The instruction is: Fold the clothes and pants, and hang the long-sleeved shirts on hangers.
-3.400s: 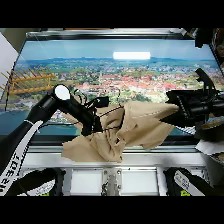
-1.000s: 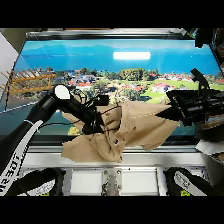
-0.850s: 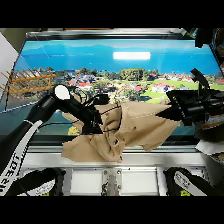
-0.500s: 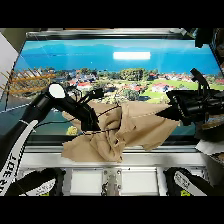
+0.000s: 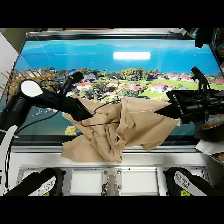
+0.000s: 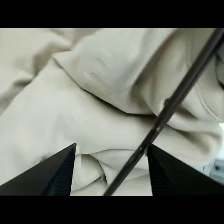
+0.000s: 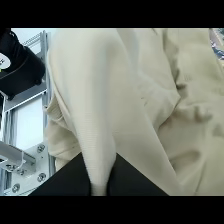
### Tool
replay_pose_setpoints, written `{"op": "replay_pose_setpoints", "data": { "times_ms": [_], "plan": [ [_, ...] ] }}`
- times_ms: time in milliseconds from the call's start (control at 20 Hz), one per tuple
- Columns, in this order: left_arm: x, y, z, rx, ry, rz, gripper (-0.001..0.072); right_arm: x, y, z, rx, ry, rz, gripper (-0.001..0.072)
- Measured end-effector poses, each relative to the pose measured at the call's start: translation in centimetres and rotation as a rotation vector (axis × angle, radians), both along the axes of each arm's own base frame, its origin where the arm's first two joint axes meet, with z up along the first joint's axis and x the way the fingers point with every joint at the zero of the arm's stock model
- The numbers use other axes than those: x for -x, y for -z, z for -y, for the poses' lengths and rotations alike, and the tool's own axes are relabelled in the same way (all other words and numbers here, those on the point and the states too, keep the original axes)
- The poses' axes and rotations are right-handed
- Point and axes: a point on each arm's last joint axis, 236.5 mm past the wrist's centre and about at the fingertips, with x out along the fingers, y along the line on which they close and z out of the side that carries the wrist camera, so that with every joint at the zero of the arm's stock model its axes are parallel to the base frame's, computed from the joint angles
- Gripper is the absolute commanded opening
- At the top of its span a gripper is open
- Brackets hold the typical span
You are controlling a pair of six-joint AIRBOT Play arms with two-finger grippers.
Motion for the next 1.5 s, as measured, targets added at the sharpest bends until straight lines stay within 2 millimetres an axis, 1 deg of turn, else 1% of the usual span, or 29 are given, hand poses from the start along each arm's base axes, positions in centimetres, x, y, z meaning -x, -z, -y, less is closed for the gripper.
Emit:
{"op": "replay_pose_setpoints", "data": {
  "times_ms": [100, 200, 300, 450, 550, 700, 800, 950, 1050, 1150, 1400, 1450, 1500],
  "plan": [
    [-0.9, -1.0, -1.1, 0.015, -0.140, -0.015, 0.0456, -0.4, -0.2, 0.0, 0.004, 0.019, 0.017, 0.0013],
    [-0.7, -1.7, -1.5, 0.037, -0.250, -0.051, 0.0456, -1.3, -0.9, -0.1, 0.001, 0.065, 0.058, 0.0013],
    [0.0, -1.7, -1.1, 0.061, -0.345, -0.084, 0.0456, -2.1, -1.4, 0.0, 0.010, 0.110, 0.098, 0.0013],
    [1.6, -1.1, 1.0, 0.110, -0.451, -0.145, 0.0444, -2.8, -2.5, 0.0, 0.015, 0.161, 0.159, 0.0013],
    [2.7, -0.6, 3.1, 0.143, -0.489, -0.184, 0.0445, -3.2, -3.0, 0.1, 0.021, 0.187, 0.185, 0.0013],
    [4.3, 0.0, 6.8, 0.180, -0.500, -0.236, 0.0434, -3.5, -3.3, 0.2, 0.025, 0.207, 0.205, 0.0014],
    [5.3, 0.7, 8.8, 0.166, -0.496, -0.273, 0.0434, -3.6, -3.5, 0.2, 0.024, 0.214, 0.211, 0.0014],
    [5.7, 1.4, 11.2, 0.128, -0.493, -0.293, 0.0434, -3.7, -3.5, 0.2, 0.026, 0.220, 0.216, 0.0014],
    [5.5, 1.4, 12.2, 0.107, -0.499, -0.290, 0.0434, -3.7, -3.6, 0.2, 0.026, 0.221, 0.217, 0.0014],
    [5.0, 1.4, 12.9, 0.090, -0.513, -0.289, 0.0434, -3.7, -3.6, 0.2, 0.026, 0.222, 0.217, 0.0014],
    [4.5, 1.4, 13.4, 0.076, -0.549, -0.309, 0.0427, -3.8, -3.6, 0.2, 0.026, 0.224, 0.218, 0.0014],
    [4.5, 1.4, 13.4, 0.073, -0.554, -0.310, 0.0387, -3.8, -3.6, 0.2, 0.026, 0.224, 0.218, 0.0014],
    [4.5, 1.4, 13.4, 0.073, -0.560, -0.316, 0.0137, -3.8, -3.6, 0.2, 0.026, 0.224, 0.219, 0.0014]
  ]
}}
